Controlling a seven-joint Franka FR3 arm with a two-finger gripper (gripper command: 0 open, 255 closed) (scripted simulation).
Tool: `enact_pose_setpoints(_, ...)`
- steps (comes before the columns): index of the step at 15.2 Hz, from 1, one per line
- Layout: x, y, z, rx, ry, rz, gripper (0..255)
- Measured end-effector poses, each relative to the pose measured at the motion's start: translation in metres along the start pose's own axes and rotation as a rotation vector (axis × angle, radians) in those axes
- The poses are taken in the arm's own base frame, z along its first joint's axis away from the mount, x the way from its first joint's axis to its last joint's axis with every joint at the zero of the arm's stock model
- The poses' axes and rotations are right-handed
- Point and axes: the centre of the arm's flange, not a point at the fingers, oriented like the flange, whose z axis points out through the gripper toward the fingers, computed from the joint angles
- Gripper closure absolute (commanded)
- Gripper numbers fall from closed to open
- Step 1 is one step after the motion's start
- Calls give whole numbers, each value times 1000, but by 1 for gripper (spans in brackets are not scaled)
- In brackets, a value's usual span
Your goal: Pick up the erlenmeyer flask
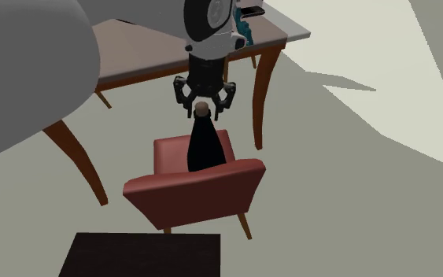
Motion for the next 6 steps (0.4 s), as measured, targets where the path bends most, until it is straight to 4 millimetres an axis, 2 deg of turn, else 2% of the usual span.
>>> enact_pose_setpoints(6, -4, -3, -28, 0, 0, 0, 255)
